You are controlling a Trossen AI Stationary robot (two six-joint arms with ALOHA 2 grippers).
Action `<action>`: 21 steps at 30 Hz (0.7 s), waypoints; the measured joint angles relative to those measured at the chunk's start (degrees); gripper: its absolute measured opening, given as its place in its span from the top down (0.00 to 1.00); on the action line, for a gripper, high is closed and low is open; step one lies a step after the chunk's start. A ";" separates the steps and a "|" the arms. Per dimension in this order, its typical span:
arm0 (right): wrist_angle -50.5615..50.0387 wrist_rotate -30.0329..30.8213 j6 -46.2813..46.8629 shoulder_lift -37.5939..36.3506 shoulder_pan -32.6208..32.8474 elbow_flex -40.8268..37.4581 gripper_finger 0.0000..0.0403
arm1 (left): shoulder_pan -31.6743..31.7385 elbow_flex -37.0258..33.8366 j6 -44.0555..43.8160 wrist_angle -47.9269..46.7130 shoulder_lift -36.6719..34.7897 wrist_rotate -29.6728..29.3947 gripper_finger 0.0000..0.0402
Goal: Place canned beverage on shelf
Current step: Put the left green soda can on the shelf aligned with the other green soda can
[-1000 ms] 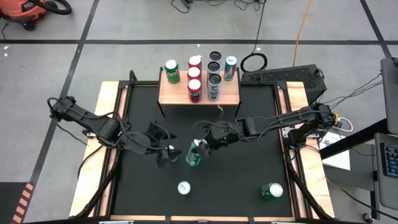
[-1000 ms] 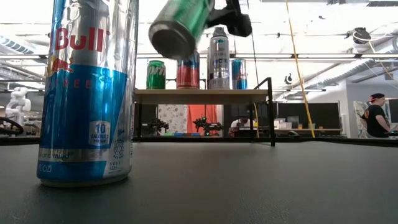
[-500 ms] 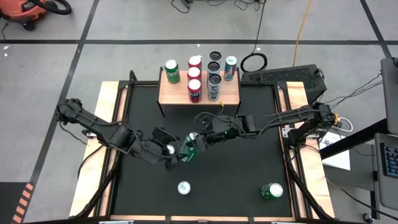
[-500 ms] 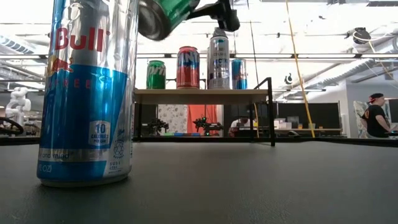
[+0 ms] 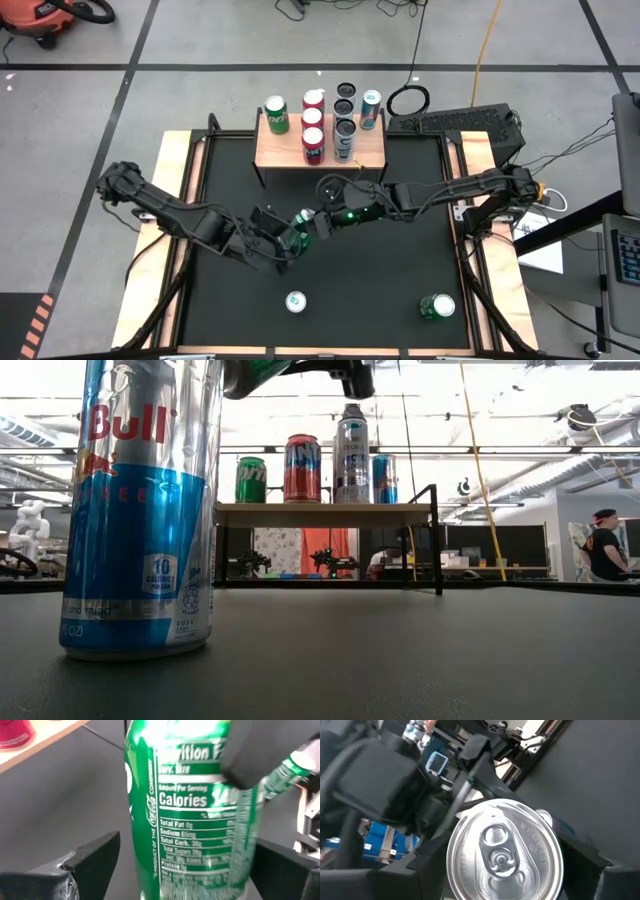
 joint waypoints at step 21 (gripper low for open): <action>1.71 -0.86 1.95 0.00 -0.28 0.09 0.27 | 0.81 0.00 -2.51 1.47 0.34 0.20 0.30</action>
